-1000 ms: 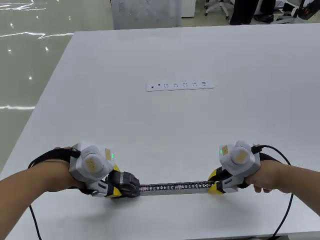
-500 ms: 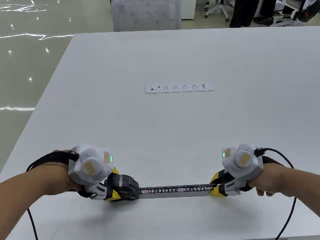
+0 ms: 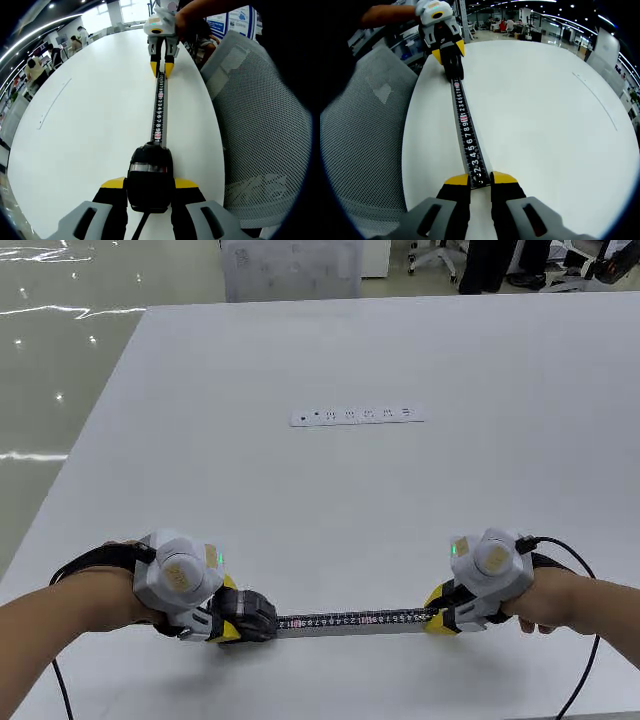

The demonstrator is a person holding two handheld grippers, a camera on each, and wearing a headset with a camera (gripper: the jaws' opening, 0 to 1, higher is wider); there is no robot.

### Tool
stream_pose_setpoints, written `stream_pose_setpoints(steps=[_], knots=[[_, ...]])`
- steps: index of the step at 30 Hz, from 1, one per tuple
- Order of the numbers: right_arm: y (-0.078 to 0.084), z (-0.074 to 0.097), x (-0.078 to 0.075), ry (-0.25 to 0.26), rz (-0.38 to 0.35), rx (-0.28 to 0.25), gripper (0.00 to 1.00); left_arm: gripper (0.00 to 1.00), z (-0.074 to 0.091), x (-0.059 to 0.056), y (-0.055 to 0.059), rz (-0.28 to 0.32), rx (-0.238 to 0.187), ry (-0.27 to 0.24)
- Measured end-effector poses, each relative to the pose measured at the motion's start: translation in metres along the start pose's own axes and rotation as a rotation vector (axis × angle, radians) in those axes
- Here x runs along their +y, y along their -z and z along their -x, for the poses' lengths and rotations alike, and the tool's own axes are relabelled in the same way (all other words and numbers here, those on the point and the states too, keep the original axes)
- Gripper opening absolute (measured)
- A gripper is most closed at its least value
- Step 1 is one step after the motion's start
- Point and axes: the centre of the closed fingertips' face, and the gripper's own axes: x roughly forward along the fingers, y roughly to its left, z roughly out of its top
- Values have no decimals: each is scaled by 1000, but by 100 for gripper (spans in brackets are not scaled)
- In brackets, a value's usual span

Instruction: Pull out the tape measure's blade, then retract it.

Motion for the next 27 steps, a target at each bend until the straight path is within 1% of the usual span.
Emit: stream_pose_setpoints(steps=[16, 20, 27], knots=[[8, 5, -2, 6, -14, 1, 13, 30, -1, 0, -1, 1, -2, 2], [8, 5, -2, 10, -17, -3, 13, 30, -1, 0, 0, 3, -4, 2], [7, 5, -2, 6, -16, 5, 13, 30, -1, 0, 0, 0, -1, 2]])
